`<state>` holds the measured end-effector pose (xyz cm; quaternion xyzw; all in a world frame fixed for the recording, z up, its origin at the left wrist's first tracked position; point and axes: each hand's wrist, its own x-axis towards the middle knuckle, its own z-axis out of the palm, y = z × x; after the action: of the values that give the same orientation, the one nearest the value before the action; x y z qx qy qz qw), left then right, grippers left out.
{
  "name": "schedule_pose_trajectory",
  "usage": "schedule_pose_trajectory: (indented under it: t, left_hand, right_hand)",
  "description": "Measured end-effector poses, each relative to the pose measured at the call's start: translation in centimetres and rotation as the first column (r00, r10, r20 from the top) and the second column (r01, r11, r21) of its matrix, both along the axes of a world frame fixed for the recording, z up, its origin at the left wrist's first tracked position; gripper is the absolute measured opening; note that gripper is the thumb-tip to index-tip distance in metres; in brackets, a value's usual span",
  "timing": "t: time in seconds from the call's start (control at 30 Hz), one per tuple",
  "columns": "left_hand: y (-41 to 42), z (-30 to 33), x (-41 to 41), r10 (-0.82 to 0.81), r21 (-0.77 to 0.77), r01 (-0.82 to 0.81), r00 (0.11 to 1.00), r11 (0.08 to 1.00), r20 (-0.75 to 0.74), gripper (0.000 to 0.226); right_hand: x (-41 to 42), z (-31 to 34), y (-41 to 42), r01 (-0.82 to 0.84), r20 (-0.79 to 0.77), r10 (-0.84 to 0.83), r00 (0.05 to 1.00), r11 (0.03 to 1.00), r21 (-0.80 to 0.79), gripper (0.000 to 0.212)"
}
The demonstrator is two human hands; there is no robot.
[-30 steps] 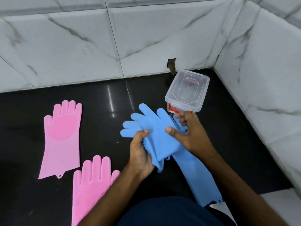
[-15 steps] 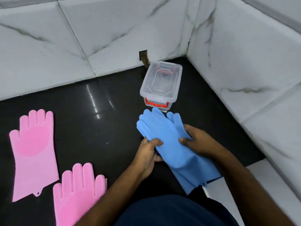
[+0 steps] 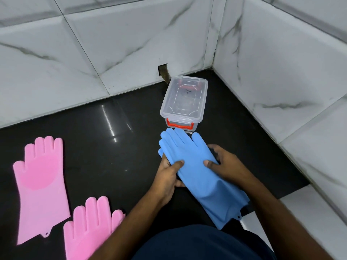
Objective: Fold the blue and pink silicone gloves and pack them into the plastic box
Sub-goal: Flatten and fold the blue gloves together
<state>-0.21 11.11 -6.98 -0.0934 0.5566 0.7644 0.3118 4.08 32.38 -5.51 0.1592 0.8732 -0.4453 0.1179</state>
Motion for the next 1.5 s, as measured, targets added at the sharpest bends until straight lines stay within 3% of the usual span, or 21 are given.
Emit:
schedule_pose_trajectory:
  t: [0.17,0.3,0.33,0.4,0.47,0.53,0.6,0.67,0.73,0.77,0.83,0.9,1.1,1.33,1.4,1.5]
  left_hand:
    - [0.1,0.7,-0.8,-0.011,-0.291,-0.023,0.993,0.956,-0.118,0.031]
    - [-1.2,0.6,-1.9,-0.176,-0.653,-0.071,0.936,0.754,-0.305,0.036]
    - [-1.5,0.5,-1.9,-0.203,-0.68,-0.079,0.924,0.729,-0.325,0.041]
    - [-1.6,0.4,-1.5,-0.215,-0.704,-0.11,0.909,0.702,-0.357,0.072]
    - [-1.4,0.3,-0.8,-0.286,-0.787,-0.199,0.857,0.584,-0.429,0.097]
    - [-1.4,0.5,0.0,-0.425,-0.817,-0.362,0.717,0.449,-0.552,0.095]
    - [-1.3,0.6,0.6,-0.534,-0.751,-0.447,0.529,0.485,-0.66,0.075]
    - [-0.4,0.3,1.3,-0.655,-0.731,-0.35,0.327,0.586,-0.681,0.056]
    - [0.6,-0.5,2.1,-0.781,-0.797,-0.187,0.166,0.574,-0.602,0.052]
    - [1.0,-1.0,2.5,-0.822,-0.83,-0.138,0.127,0.54,-0.555,0.053]
    - [1.3,-1.9,3.1,-0.846,-0.858,-0.104,0.144,0.503,-0.513,0.054]
    - [0.8,-2.4,3.3,-0.828,-0.844,-0.098,0.164,0.527,-0.536,0.056]
    - [0.5,-3.0,3.6,-0.817,-0.824,-0.085,0.106,0.561,-0.567,0.075]
    - [0.8,-3.0,3.7,-0.872,-0.871,-0.145,0.079,0.47,-0.484,0.076]
    - [0.7,-2.7,3.8,-0.853,-0.856,-0.136,0.099,0.499,-0.513,0.071]
    - [0.3,-2.2,4.2,-0.745,-0.778,-0.176,0.224,0.603,-0.629,0.058]
  right_hand:
    - [-0.4,-0.3,0.2,0.034,0.058,-0.042,0.997,0.99,0.139,0.045]
    - [-0.1,-0.1,-0.2,0.036,0.079,-0.05,0.996,0.984,0.172,0.042]
    - [0.0,0.0,-0.3,0.026,0.09,-0.045,0.995,0.98,0.195,0.043]
    - [0.5,0.2,-0.5,0.009,0.124,-0.039,0.992,0.972,0.234,0.046]
    - [1.4,0.8,-0.2,-0.007,0.184,-0.037,0.982,0.973,0.232,0.053]
    - [2.5,1.2,0.4,-0.07,0.267,0.004,0.964,0.969,0.235,0.062]
    - [3.4,1.6,0.9,-0.116,0.31,0.049,0.949,0.973,0.202,0.066]
    - [3.9,1.7,1.0,-0.079,0.288,0.039,0.957,0.988,0.129,0.07]
    - [4.2,1.5,0.8,-0.055,0.249,0.014,0.968,0.986,0.16,0.071]
    - [4.3,1.5,0.7,-0.067,0.247,0.015,0.969,0.976,0.205,0.069]
    - [4.7,1.3,0.5,-0.115,0.263,0.031,0.964,0.944,0.309,0.061]
    - [5.2,1.1,0.4,-0.126,0.257,0.032,0.966,0.926,0.357,0.054]
    - [6.2,0.7,0.9,-0.04,0.148,-0.004,0.989,0.957,0.288,0.039]
    - [6.7,1.1,0.4,-0.111,0.209,0.016,0.978,0.886,0.451,0.046]
    - [6.7,1.6,-0.2,-0.095,0.109,0.039,0.993,0.815,0.571,0.049]
    - [5.8,2.4,-2.3,-0.045,-0.096,0.111,0.989,0.852,0.522,0.043]
